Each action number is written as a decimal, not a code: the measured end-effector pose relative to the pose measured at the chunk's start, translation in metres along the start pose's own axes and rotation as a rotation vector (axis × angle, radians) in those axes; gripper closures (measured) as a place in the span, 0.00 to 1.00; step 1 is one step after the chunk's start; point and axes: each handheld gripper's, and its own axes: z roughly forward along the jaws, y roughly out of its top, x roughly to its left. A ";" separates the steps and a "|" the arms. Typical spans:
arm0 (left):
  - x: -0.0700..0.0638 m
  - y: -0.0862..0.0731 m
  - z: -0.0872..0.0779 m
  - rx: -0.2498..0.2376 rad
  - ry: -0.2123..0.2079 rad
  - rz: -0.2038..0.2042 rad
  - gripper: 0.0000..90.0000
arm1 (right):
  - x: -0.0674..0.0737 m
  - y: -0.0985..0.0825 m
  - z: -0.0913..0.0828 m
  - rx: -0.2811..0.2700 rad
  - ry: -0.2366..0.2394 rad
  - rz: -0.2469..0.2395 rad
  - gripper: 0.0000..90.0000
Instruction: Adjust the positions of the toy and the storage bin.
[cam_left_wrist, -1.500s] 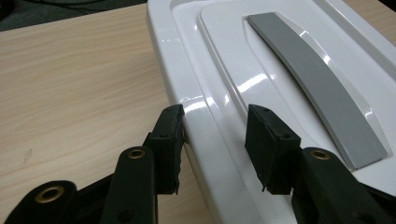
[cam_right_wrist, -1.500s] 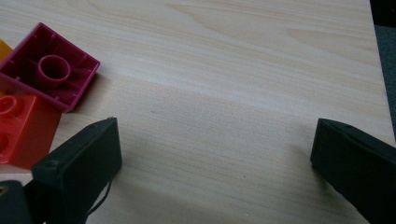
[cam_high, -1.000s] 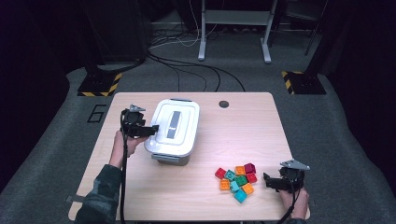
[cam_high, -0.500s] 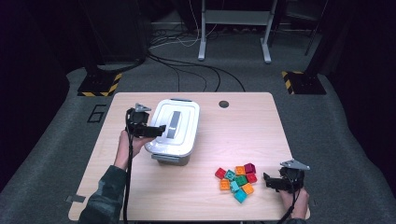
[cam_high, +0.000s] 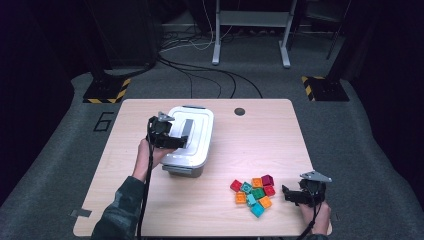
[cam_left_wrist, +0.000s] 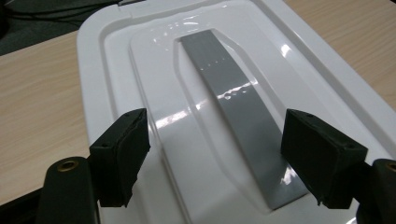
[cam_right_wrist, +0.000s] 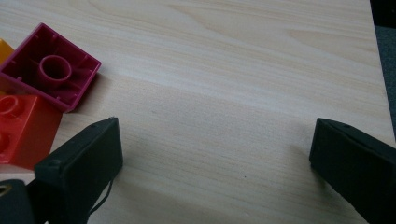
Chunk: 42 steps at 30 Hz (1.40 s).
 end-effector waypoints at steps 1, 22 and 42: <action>-0.001 0.001 0.001 0.012 -0.005 0.007 0.26 | 0.000 0.000 0.000 0.000 0.000 0.000 0.02; -0.015 0.005 0.008 0.005 0.000 0.074 0.48 | 0.000 0.000 0.000 0.000 0.001 -0.002 0.02; -0.015 0.006 0.010 -0.002 -0.038 0.076 0.65 | 0.000 0.000 0.000 -0.001 0.000 -0.001 0.02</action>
